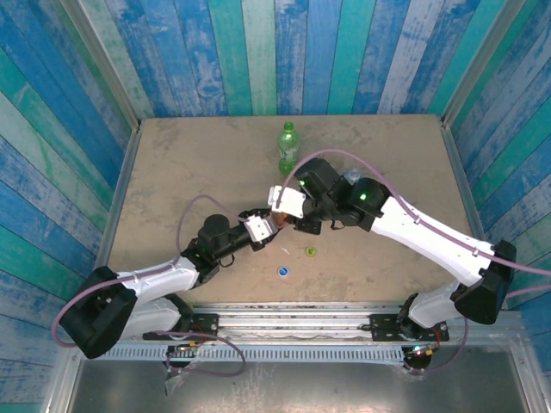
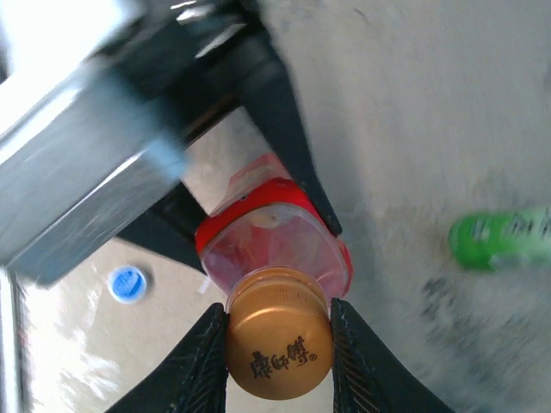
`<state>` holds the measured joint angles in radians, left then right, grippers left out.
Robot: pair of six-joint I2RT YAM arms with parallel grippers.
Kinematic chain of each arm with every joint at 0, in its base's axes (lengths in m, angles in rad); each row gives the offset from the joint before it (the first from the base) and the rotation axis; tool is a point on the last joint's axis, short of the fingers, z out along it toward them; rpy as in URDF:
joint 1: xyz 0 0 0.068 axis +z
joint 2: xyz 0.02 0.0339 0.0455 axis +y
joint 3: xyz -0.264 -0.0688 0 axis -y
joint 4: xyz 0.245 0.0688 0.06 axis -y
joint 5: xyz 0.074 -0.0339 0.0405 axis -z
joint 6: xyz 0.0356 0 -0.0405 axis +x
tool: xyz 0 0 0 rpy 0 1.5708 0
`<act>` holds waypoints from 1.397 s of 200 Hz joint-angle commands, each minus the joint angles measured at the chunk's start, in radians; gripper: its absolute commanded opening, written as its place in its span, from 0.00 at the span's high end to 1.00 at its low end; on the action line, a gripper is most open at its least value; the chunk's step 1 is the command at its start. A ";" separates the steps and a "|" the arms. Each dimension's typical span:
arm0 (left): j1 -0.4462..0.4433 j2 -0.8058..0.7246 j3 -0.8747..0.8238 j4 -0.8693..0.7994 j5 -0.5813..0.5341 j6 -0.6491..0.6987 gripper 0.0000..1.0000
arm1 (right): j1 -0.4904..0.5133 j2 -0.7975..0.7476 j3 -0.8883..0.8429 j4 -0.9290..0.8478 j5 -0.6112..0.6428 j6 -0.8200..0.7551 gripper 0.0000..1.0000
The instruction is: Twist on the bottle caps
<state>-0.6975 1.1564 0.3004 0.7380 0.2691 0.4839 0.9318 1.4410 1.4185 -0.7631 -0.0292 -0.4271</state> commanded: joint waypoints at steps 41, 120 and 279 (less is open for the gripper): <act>-0.004 0.051 0.075 0.026 -0.060 0.064 0.51 | -0.014 0.046 0.066 -0.023 -0.018 0.891 0.80; -0.004 0.024 0.071 -0.047 -0.031 0.086 0.50 | -0.077 -0.084 0.071 -0.033 -0.078 0.167 0.46; -0.004 -0.047 0.060 -0.096 -0.030 0.123 0.49 | -0.051 0.048 0.091 -0.124 -0.135 -0.595 0.54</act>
<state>-0.6979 1.1492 0.3454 0.6479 0.2272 0.5961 0.8730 1.4788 1.4799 -0.8581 -0.1612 -1.0084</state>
